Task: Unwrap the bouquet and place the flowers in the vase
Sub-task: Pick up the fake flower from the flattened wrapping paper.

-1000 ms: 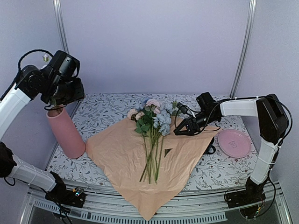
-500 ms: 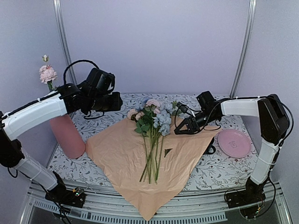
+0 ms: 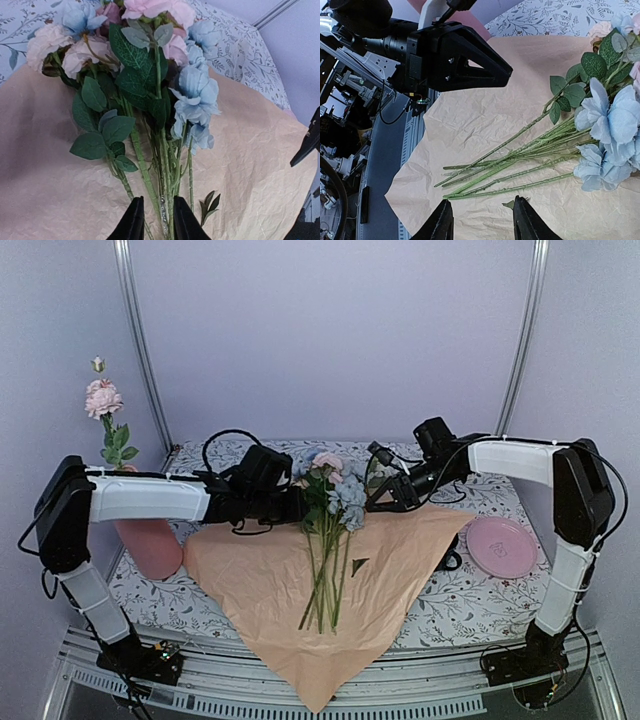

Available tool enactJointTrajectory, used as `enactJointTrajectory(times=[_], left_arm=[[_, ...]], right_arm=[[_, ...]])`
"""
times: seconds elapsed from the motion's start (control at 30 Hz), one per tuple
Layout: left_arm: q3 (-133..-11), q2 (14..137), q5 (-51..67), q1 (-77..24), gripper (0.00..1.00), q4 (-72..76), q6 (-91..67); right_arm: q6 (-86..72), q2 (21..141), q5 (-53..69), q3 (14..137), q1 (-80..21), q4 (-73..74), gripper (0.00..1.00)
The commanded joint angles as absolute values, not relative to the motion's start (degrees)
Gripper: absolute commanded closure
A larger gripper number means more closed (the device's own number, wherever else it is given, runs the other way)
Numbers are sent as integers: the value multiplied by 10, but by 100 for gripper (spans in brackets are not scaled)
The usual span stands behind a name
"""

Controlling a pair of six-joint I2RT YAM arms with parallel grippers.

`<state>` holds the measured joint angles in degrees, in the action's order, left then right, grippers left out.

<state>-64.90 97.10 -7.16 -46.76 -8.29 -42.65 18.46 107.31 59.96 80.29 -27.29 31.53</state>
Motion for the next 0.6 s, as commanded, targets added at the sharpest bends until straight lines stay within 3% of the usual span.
enactJointTrajectory(times=[0.0, 0.33, 0.57], left_arm=[[-641, 1020, -2, -472, 79, 2, -462], [-568, 1060, 63, -473, 72, 56, -474], [-541, 1077, 112, -473, 74, 94, -494]], right_arm=[[162, 1110, 591, 805, -295, 297, 58], [128, 1142, 598, 747, -324, 234, 58], [124, 1153, 601, 744, -330, 228, 59]])
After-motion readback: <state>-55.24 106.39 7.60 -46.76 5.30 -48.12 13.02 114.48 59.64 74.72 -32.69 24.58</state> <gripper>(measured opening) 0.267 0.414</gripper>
